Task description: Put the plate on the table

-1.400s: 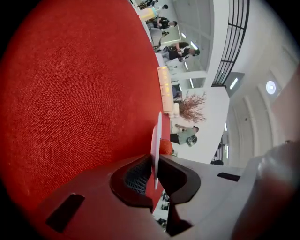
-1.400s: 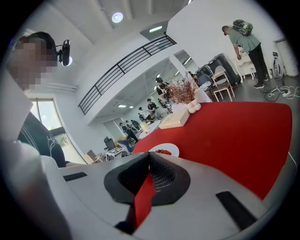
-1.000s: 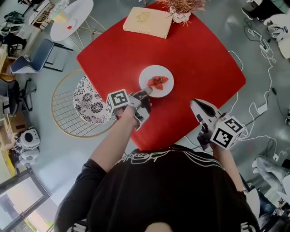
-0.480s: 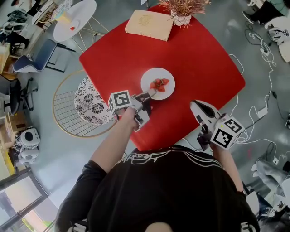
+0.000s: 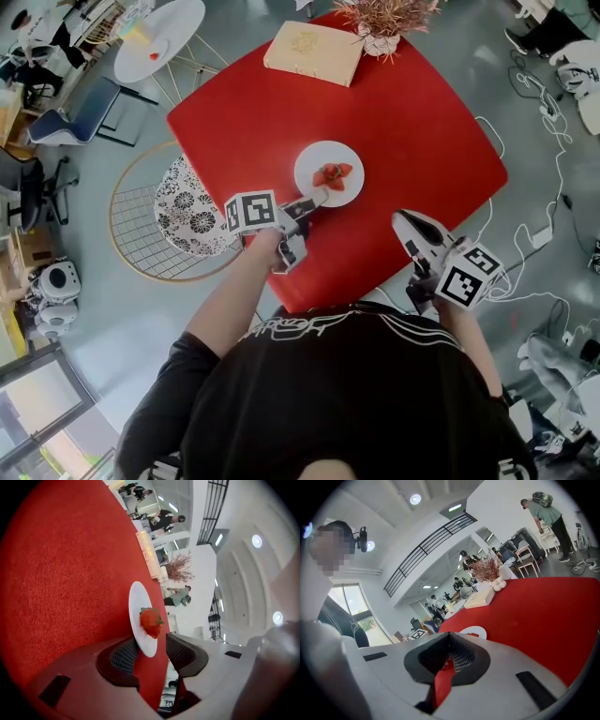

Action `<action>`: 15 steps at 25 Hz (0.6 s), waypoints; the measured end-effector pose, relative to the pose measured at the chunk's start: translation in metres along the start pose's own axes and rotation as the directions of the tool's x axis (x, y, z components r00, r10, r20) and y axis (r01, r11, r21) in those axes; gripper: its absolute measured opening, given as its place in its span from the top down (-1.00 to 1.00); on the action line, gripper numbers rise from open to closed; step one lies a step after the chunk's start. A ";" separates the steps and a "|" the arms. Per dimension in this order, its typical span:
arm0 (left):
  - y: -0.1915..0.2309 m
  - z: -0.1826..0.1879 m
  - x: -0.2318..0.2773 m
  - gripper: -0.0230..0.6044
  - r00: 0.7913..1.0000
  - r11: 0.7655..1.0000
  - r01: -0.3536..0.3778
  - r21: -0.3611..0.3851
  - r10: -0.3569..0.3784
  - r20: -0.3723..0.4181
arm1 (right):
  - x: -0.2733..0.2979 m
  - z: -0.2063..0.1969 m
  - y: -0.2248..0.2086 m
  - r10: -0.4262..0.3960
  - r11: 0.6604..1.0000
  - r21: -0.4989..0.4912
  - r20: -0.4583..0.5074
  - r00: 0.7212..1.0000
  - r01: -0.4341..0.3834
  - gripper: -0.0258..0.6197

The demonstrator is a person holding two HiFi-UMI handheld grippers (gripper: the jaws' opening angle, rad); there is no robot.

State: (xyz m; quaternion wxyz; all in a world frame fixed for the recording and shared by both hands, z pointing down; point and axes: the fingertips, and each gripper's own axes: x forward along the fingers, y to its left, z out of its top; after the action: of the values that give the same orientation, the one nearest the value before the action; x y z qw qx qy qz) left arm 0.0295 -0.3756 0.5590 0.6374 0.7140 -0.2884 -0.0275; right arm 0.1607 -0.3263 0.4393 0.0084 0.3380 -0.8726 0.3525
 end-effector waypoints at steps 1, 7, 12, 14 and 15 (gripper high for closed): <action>-0.001 -0.002 0.000 0.36 1.000 0.999 -0.011 0.044 0.012 -0.016 | 0.000 0.000 0.000 0.005 1.000 0.009 0.001 1.000 -0.005 0.90; -0.006 -0.011 0.001 0.23 0.984 0.929 -0.082 0.361 0.133 -0.118 | 0.003 -0.002 -0.001 0.010 1.000 -0.001 -0.014 1.000 -0.010 0.90; 0.010 -0.014 -0.001 0.21 0.927 0.740 -0.197 0.643 0.355 -0.125 | 0.003 -0.003 -0.003 0.011 1.000 0.003 -0.018 1.000 -0.010 0.90; 0.011 -0.016 -0.001 0.21 0.913 0.693 -0.199 0.693 0.387 -0.125 | 0.002 -0.004 -0.005 0.009 1.000 0.005 -0.019 1.000 -0.009 0.90; 0.011 -0.017 -0.001 0.21 0.908 0.671 -0.197 0.715 0.400 -0.126 | 0.002 -0.004 -0.005 0.008 1.000 0.006 -0.021 1.000 -0.008 0.90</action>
State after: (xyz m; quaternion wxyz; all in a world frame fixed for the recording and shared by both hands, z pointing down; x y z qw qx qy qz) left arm 0.0313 -0.3598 0.5724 0.3558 0.8374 -0.3010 0.2855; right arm 0.1612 -0.3280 0.4458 0.0150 0.3310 -0.8727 0.3587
